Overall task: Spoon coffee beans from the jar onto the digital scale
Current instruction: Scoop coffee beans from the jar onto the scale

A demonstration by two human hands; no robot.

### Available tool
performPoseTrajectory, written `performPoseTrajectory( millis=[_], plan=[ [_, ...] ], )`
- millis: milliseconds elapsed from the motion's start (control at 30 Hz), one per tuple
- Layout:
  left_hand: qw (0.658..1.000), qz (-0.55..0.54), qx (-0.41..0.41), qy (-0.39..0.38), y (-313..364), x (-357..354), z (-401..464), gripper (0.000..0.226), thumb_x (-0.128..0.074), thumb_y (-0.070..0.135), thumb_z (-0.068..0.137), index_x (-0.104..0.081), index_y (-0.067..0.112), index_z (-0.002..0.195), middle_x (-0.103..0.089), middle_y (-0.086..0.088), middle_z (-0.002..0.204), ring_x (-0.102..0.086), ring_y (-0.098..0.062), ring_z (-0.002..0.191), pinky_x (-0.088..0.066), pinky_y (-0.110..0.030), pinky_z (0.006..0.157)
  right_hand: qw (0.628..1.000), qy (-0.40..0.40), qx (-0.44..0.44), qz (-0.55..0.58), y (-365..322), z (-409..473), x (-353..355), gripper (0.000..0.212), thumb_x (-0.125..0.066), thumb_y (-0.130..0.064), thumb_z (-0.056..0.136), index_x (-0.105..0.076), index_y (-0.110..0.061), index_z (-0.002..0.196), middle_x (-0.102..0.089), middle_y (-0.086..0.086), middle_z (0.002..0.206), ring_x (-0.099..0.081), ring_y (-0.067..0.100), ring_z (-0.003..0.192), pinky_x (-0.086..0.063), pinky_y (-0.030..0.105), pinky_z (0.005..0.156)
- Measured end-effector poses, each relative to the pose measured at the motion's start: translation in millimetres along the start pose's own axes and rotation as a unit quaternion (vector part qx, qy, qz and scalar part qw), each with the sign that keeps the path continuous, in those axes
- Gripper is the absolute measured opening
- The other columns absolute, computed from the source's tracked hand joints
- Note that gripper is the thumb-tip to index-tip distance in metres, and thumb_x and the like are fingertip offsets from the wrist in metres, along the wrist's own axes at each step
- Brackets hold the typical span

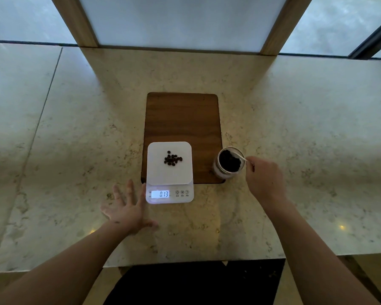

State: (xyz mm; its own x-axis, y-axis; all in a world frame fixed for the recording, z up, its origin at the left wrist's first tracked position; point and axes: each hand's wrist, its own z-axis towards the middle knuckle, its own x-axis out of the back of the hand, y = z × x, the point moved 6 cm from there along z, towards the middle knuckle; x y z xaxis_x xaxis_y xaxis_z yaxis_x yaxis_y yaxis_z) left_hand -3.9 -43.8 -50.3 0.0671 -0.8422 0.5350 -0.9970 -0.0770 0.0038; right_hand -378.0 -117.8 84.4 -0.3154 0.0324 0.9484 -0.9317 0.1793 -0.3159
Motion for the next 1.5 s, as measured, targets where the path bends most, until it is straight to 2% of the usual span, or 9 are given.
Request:
performPoseTrajectory(
  millis=[100, 233, 333, 633, 867, 1133, 1233, 1367, 1500],
  plan=[
    [1.0, 0.001, 0.003, -0.004, 1, 1, -2, 0.139, -0.045, 0.101, 0.054, 0.059, 0.044, 0.124, 0.07, -0.003, 0.132, 0.053, -0.048, 0.13, -0.003, -0.088, 0.107, 0.998, 0.001, -0.034, 0.048, 6, 1, -7, 0.028, -0.047, -0.017, 0.099, -0.073, -0.01, 0.092, -0.069, 0.008, 0.076, -0.056, 0.024, 0.065, -0.043, 0.033, 0.057],
    [1.0, 0.0, 0.006, -0.005, 1, 3, -4, 0.138, -0.046, 0.102, 0.053, 0.062, 0.045, 0.12, 0.07, -0.002, 0.131, 0.054, -0.048, 0.13, -0.001, -0.088, 0.106, 0.988, -0.012, -0.1, 0.121, 18, 1, -19, 0.026, -0.049, -0.021, 0.101, -0.073, -0.012, 0.099, -0.062, -0.007, 0.074, -0.052, 0.008, 0.064, -0.033, 0.023, 0.053],
    [1.0, 0.001, 0.005, -0.004, 1, 2, -3, 0.137, -0.043, 0.103, 0.052, 0.062, 0.045, 0.119, 0.072, -0.002, 0.129, 0.055, -0.048, 0.129, -0.001, -0.088, 0.106, 0.975, -0.018, -0.145, 0.17, 24, 1, -25, 0.026, -0.048, -0.023, 0.102, -0.072, -0.014, 0.1, -0.057, -0.016, 0.073, -0.051, -0.001, 0.067, -0.03, 0.022, 0.053],
    [1.0, -0.007, -0.001, 0.003, 0, -1, 1, 0.14, -0.045, 0.102, 0.05, 0.059, 0.046, 0.125, 0.072, 0.0, 0.129, 0.058, -0.045, 0.126, 0.0, -0.089, 0.104, 0.968, -0.052, -0.17, 0.174, 23, -1, -30, 0.019, -0.05, -0.023, 0.1, -0.059, -0.017, 0.084, -0.057, -0.003, 0.072, -0.051, 0.008, 0.066, -0.029, 0.028, 0.052],
    [1.0, -0.009, 0.004, 0.005, -1, -1, 1, 0.142, -0.039, 0.106, 0.041, 0.059, 0.047, 0.124, 0.07, 0.0, 0.132, 0.056, -0.046, 0.128, -0.001, -0.089, 0.103, 0.961, -0.089, -0.173, 0.196, 15, -7, -30, 0.027, -0.047, -0.018, 0.097, -0.067, -0.003, 0.087, -0.064, 0.014, 0.08, -0.052, 0.019, 0.067, -0.039, 0.034, 0.059],
    [1.0, -0.002, 0.003, 0.003, -1, 0, 0, 0.142, -0.04, 0.105, 0.045, 0.057, 0.045, 0.128, 0.067, -0.003, 0.136, 0.054, -0.047, 0.129, -0.003, -0.089, 0.105, 0.946, -0.09, -0.201, 0.238, 18, -15, -36, 0.028, -0.051, -0.018, 0.094, -0.069, -0.008, 0.076, -0.05, -0.001, 0.056, -0.045, 0.017, 0.054, -0.031, 0.031, 0.052],
    [1.0, -0.008, -0.002, 0.0, 0, -1, 0, 0.141, -0.043, 0.103, 0.05, 0.056, 0.044, 0.13, 0.067, -0.003, 0.135, 0.057, -0.047, 0.126, -0.002, -0.089, 0.105, 0.924, -0.096, -0.24, 0.282, 19, -21, -43, 0.03, -0.05, -0.021, 0.096, -0.07, -0.012, 0.075, -0.048, -0.001, 0.054, -0.044, 0.017, 0.05, -0.033, 0.029, 0.053],
    [1.0, -0.009, -0.007, 0.002, -1, -2, 2, 0.141, -0.042, 0.103, 0.047, 0.054, 0.044, 0.133, 0.068, -0.001, 0.135, 0.057, -0.046, 0.126, -0.001, -0.089, 0.105, 0.891, -0.092, -0.281, 0.344, 21, -27, -50, 0.03, -0.05, -0.017, 0.097, -0.069, 0.001, 0.081, -0.039, -0.009, 0.044, -0.036, 0.006, 0.038, -0.034, 0.029, 0.048],
    [1.0, -0.007, -0.004, 0.004, -1, -3, 3, 0.142, -0.04, 0.104, 0.044, 0.055, 0.045, 0.131, 0.069, 0.0, 0.134, 0.057, -0.046, 0.127, 0.0, -0.089, 0.105, 0.863, -0.091, -0.321, 0.38, 21, -33, -55, 0.026, -0.053, -0.017, 0.096, -0.071, -0.009, 0.08, -0.034, -0.015, 0.033, -0.032, 0.004, 0.031, -0.03, 0.026, 0.038]
  ],
)
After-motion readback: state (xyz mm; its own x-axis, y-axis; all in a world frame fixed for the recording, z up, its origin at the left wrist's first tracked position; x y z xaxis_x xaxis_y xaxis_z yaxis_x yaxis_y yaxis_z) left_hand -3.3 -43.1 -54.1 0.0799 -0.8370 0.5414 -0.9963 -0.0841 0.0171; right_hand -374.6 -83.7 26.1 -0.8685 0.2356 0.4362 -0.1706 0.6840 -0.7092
